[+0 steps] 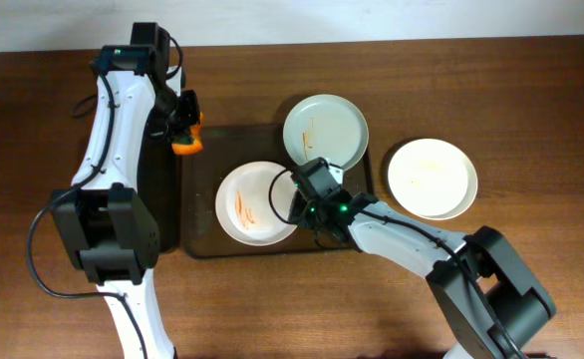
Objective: Clean dirty plates on tray and stack at the side
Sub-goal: 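Grip the lower-right plate with the right gripper and drag it to tray center, then scrub the held plate with the sponge in the left gripper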
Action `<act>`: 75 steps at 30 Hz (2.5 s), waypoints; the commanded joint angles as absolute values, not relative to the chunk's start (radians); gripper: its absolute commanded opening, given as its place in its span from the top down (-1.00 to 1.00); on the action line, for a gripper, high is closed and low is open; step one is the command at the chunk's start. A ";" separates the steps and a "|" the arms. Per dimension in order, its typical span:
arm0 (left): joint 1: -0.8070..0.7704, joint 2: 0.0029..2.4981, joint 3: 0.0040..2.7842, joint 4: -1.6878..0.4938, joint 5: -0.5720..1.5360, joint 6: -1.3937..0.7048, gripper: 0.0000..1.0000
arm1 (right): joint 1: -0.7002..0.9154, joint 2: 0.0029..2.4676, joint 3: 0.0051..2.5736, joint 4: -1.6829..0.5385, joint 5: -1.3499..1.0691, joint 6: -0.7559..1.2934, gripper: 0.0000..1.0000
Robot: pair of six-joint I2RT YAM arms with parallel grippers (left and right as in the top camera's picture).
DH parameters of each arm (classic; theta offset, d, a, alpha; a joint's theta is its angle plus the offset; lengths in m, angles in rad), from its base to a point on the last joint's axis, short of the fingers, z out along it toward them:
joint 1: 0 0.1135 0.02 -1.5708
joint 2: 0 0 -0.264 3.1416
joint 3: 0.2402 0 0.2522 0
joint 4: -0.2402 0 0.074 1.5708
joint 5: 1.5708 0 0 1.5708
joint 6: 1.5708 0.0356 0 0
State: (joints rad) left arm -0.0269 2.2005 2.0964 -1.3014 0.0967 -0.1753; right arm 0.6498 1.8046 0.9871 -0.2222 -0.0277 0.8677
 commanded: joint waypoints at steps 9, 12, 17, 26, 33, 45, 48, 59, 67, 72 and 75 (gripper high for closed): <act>-0.031 2.196 2.108 -1.299 0.082 -0.150 1.00 | 0.551 1.973 1.231 -0.432 -0.226 0.396 0.20; -0.031 2.196 2.108 -1.303 0.082 -0.136 1.00 | 0.557 1.996 1.231 -0.431 -0.268 0.400 0.42; -0.033 2.196 2.089 -1.345 0.096 -0.137 1.00 | 0.557 2.001 1.231 -0.413 -0.270 0.559 0.92; -0.102 2.196 1.813 -1.180 0.247 -0.021 1.00 | 0.589 2.035 1.231 -0.332 -0.273 0.693 0.92; -0.167 2.196 1.586 -1.103 0.076 -0.220 1.00 | 0.588 2.051 1.231 -0.321 -0.281 0.693 0.92; -0.170 2.196 1.371 -1.254 0.501 0.178 1.00 | 0.588 2.051 1.231 -0.310 -0.281 0.693 0.92; -0.170 2.196 1.371 -1.190 0.501 0.177 1.00 | 0.588 2.051 1.231 -0.308 -0.281 0.693 0.91; -0.170 2.195 1.373 -0.762 -0.305 -0.515 1.00 | 0.589 2.051 1.231 -0.313 -0.281 0.689 0.92; -0.170 2.195 1.490 -0.747 0.156 -0.080 1.00 | 0.595 2.083 1.230 -0.323 -0.312 0.689 0.92; -0.170 2.195 1.490 -0.841 0.465 0.181 1.00 | 0.595 2.083 1.230 -0.319 -0.312 0.689 0.92; -0.170 2.195 1.490 -0.901 0.546 0.242 1.00 | 0.595 2.083 1.230 -0.317 -0.316 0.689 0.91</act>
